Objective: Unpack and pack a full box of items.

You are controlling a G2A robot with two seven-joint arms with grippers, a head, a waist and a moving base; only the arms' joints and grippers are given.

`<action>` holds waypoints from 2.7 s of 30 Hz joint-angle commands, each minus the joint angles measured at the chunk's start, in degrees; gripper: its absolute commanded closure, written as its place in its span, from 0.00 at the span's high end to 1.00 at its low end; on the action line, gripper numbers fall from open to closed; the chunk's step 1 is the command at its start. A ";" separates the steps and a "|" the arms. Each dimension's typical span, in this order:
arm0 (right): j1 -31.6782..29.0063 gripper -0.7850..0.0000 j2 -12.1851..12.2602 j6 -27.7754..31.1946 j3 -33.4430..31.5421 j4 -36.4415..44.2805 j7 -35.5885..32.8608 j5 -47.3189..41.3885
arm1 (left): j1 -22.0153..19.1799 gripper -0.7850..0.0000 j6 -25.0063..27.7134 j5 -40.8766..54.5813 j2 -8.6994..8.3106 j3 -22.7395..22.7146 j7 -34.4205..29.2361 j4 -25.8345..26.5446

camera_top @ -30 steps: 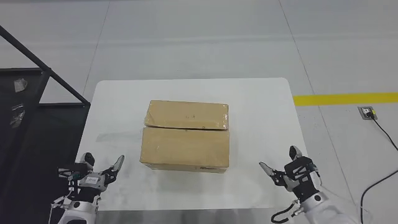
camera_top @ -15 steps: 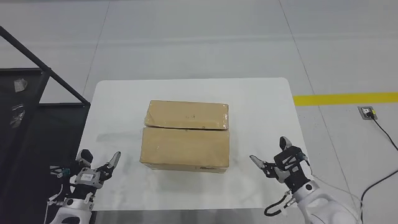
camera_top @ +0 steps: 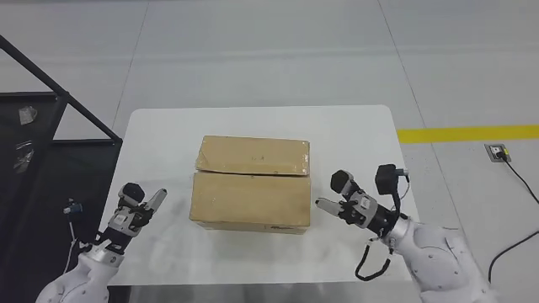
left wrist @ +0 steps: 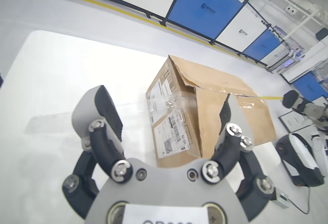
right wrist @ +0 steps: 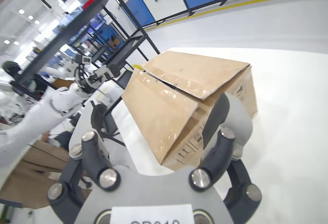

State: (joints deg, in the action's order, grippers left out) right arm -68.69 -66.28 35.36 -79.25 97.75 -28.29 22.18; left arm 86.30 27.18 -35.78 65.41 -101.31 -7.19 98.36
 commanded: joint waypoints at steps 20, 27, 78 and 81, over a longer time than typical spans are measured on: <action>11.98 1.00 -1.14 -2.35 7.61 -15.93 -8.04 -14.80 | -8.29 1.00 3.40 9.93 -0.62 2.36 -10.51 -6.91; 14.77 1.00 -1.15 3.40 9.75 -20.68 -18.60 -28.12 | -8.98 1.00 3.46 11.16 -0.84 2.58 -11.35 -8.31; 17.90 1.00 4.92 5.01 21.33 -14.74 -27.69 -55.88 | -6.71 1.00 21.75 -7.84 -4.29 4.53 -23.05 -8.91; 17.82 1.00 4.90 4.61 21.56 -14.44 -27.80 -55.63 | -6.71 1.00 21.75 -7.84 -4.29 4.53 -23.05 -8.91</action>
State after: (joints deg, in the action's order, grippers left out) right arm -50.79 -61.36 40.38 -57.92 83.01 -55.99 -33.69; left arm 79.59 48.93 -43.62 61.12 -96.78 -30.24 89.45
